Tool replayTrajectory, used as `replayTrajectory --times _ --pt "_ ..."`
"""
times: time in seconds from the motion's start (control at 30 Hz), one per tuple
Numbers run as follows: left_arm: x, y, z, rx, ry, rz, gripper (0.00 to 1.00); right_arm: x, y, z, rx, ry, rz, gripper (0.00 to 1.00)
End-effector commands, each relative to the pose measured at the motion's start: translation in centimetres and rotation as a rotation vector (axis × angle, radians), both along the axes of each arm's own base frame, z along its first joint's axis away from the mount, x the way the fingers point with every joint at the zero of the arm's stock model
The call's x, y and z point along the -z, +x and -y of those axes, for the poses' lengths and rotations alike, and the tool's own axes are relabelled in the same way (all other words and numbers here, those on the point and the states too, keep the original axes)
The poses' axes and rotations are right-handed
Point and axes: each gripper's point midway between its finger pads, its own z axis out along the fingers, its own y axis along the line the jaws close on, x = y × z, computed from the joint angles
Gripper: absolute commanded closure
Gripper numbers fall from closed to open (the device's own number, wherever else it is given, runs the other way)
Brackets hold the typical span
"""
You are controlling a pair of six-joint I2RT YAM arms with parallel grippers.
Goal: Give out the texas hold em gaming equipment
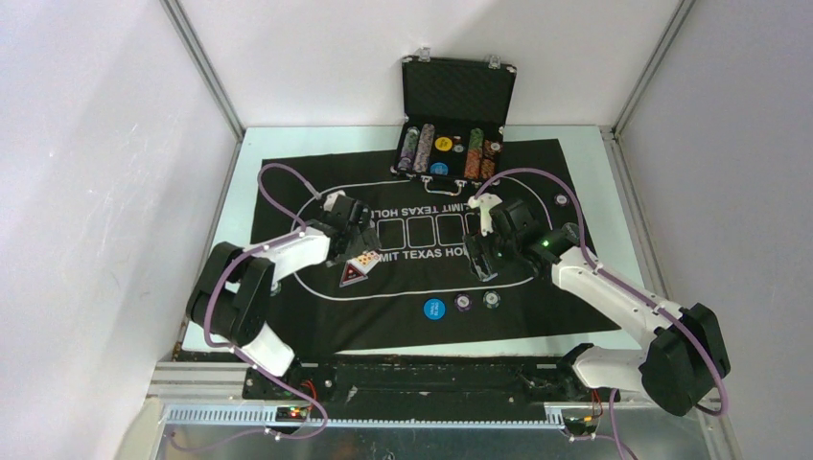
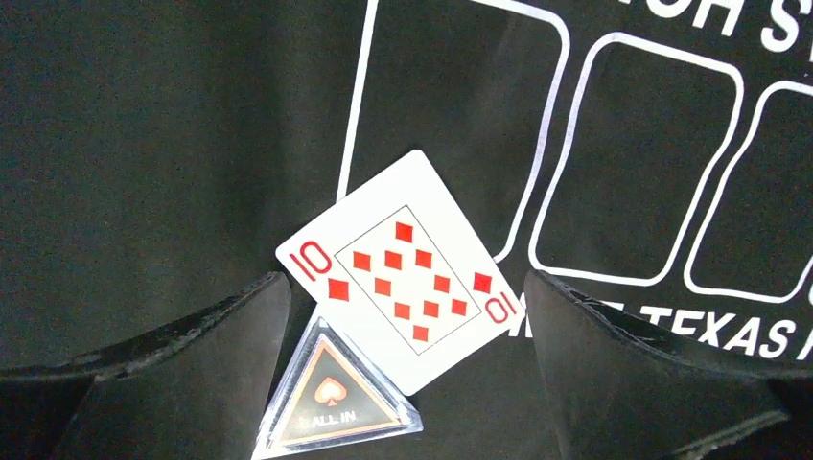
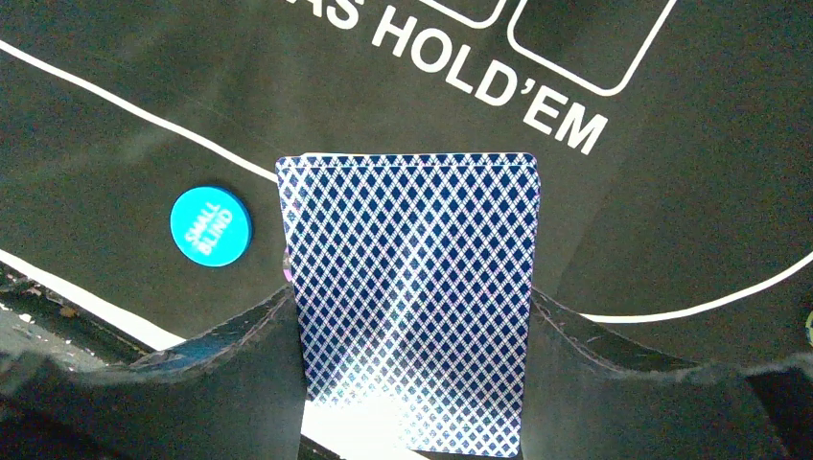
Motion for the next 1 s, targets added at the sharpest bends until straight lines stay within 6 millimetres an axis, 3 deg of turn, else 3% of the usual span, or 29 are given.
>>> replayTrajectory --times 0.0,0.37,0.67,0.8,0.97 --pt "0.2 0.1 0.1 -0.037 -0.030 -0.006 0.00 -1.3 1.4 -0.6 0.016 0.045 0.060 0.99" --pt "-0.2 5.4 -1.0 -0.107 -0.010 0.046 0.02 -1.2 1.5 -0.5 0.025 0.042 0.056 0.99" --pt "-0.9 9.0 0.7 -0.035 -0.036 0.069 0.01 -1.1 1.6 -0.4 0.030 0.041 0.055 0.99" --pt "-2.4 8.2 0.2 -0.035 -0.018 0.091 0.00 -1.1 1.6 -0.4 0.029 0.042 0.053 0.99" --pt "-3.7 5.2 -1.6 -0.072 0.102 0.088 0.00 -0.9 1.5 -0.5 0.024 0.044 0.046 0.99"
